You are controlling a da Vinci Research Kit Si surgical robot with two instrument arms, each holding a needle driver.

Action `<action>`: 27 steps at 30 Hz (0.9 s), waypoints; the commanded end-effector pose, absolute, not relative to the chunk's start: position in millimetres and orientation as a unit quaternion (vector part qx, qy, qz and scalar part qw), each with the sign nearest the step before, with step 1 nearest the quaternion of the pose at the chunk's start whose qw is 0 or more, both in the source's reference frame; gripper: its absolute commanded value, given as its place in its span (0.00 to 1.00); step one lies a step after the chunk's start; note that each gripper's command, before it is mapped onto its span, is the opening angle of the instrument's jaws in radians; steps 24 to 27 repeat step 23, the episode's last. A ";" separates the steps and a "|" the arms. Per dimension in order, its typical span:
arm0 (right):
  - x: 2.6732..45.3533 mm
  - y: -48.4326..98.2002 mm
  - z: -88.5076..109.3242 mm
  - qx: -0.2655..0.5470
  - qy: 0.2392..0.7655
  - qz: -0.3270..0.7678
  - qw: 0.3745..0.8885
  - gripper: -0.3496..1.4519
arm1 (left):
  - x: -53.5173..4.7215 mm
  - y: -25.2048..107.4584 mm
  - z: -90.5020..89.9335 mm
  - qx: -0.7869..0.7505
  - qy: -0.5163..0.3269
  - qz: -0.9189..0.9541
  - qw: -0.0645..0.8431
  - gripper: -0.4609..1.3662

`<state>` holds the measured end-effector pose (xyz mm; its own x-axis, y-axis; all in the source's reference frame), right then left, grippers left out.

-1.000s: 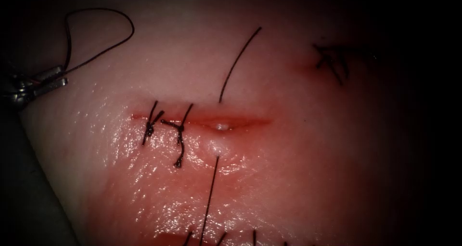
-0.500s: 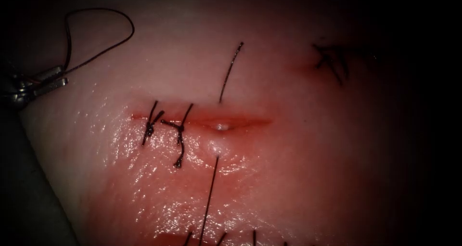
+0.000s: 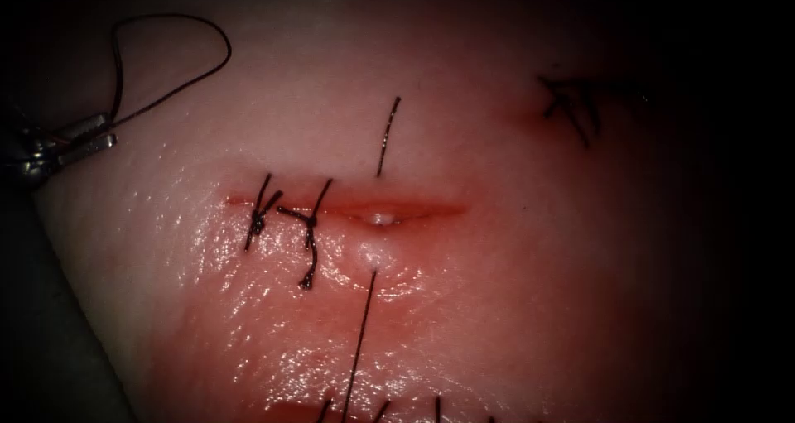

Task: Wound Closure
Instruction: Pull the string through the cut with the right gripper

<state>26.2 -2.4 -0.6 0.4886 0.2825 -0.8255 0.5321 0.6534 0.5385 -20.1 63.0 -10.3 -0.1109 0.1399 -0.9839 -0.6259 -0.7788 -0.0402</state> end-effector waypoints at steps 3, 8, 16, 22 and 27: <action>26.2 -2.6 -0.7 0.408 0.499 -0.084 0.760 0.00 | -20.1 63.0 -10.3 -0.612 0.198 0.719 0.266 0.02; 26.2 -2.7 -1.1 0.410 0.501 -0.085 0.757 0.00 | -20.1 63.0 -10.3 -0.612 0.198 0.719 0.266 0.02; 26.4 -2.9 -1.6 0.414 0.506 -0.085 0.752 0.00 | -20.1 63.0 -10.3 -0.612 0.198 0.719 0.266 0.02; 26.4 -3.0 -1.5 0.412 0.506 -0.084 0.753 0.00 | -20.1 63.0 -10.3 -0.612 0.198 0.719 0.266 0.02; 26.4 -3.0 -1.5 0.410 0.508 -0.082 0.753 0.00 | -20.1 63.0 -10.3 -0.612 0.198 0.719 0.266 0.02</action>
